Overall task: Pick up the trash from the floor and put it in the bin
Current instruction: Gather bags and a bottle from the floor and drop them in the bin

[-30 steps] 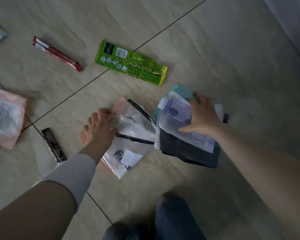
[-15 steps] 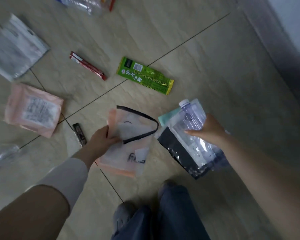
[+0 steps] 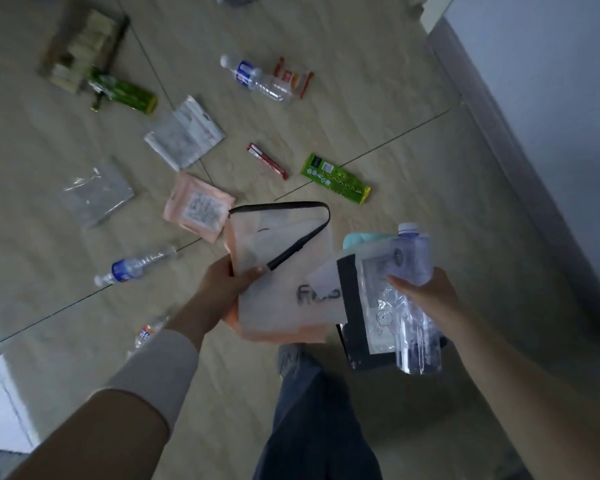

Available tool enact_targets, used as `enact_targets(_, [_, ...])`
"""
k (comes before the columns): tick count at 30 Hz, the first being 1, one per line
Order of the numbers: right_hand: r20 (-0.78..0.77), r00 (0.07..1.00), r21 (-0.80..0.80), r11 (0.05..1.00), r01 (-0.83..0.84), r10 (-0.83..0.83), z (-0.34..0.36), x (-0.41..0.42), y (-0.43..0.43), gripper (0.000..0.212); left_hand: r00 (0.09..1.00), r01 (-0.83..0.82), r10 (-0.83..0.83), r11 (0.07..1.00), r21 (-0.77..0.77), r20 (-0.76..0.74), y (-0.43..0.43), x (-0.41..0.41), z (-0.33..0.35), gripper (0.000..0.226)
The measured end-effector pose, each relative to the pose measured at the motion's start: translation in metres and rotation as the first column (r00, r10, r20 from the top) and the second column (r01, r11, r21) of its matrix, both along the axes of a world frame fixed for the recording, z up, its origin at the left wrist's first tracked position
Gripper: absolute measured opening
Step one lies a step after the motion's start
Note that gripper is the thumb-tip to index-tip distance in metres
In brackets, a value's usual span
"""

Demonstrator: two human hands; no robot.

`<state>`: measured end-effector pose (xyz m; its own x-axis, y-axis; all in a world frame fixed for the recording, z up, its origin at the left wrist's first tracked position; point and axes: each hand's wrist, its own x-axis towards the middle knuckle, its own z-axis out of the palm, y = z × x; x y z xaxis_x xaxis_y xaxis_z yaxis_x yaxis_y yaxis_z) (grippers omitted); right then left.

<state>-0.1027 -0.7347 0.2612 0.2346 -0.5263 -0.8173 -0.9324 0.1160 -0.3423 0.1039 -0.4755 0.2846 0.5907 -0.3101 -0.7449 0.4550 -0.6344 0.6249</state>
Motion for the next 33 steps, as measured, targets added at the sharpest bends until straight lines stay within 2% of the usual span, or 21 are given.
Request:
enact_targets(5, [0.044, 0.998, -0.065, 0.997, 0.039, -0.036, 0.046, 0.000, 0.036, 0.073, 0.985, -0.147, 0.154, 0.985, -0.094, 0.078, 0.037, -0.010, 0.056, 0.011])
enact_targets(10, [0.126, 0.991, -0.034, 0.999, 0.043, -0.038, 0.089, 0.000, 0.079, 0.038, 0.952, -0.278, 0.289, 0.953, -0.116, 0.096, 0.083, -0.030, 0.100, 0.007])
enact_targets(15, [0.135, 0.991, -0.016, 1.000, -0.024, 0.026, 0.124, -0.002, 0.131, 0.056, 0.906, -0.390, 0.410, 0.905, -0.170, 0.102, 0.132, -0.048, 0.137, 0.010])
enact_targets(19, [0.145, 0.989, -0.018, 0.999, -0.037, 0.039, 0.142, 0.000, 0.174, 0.043, 0.857, -0.477, 0.502, 0.857, -0.195, 0.113, 0.180, -0.049, 0.161, 0.010])
enact_targets(20, [0.138, 0.989, -0.008, 0.999, -0.045, 0.046, 0.147, 0.004, 0.186, 0.048, 0.844, -0.498, 0.525, 0.843, -0.203, 0.111, 0.194, -0.047, 0.165, 0.009])
enact_targets(23, [0.087, 0.993, -0.003, 0.997, -0.080, 0.080, 0.154, 0.019, 0.227, 0.089, 0.807, -0.551, 0.581, 0.805, -0.219, 0.104, 0.241, -0.036, 0.175, 0.007])
enact_targets(26, [0.077, 0.993, -0.038, 0.995, -0.091, 0.094, 0.158, 0.039, 0.275, 0.105, 0.798, -0.569, 0.597, 0.793, -0.219, 0.089, 0.294, -0.019, 0.178, 0.008])
enact_targets(30, [0.034, 0.992, -0.028, 0.992, -0.123, 0.124, 0.159, 0.069, 0.357, 0.111, 0.799, -0.568, 0.594, 0.796, -0.209, 0.091, 0.384, 0.013, 0.177, 0.008])
enact_targets(33, [0.067, 0.994, -0.005, 0.996, -0.087, 0.087, 0.159, 0.097, 0.417, 0.098, 0.788, -0.576, 0.602, 0.795, -0.189, 0.132, 0.450, 0.038, 0.181, 0.008])
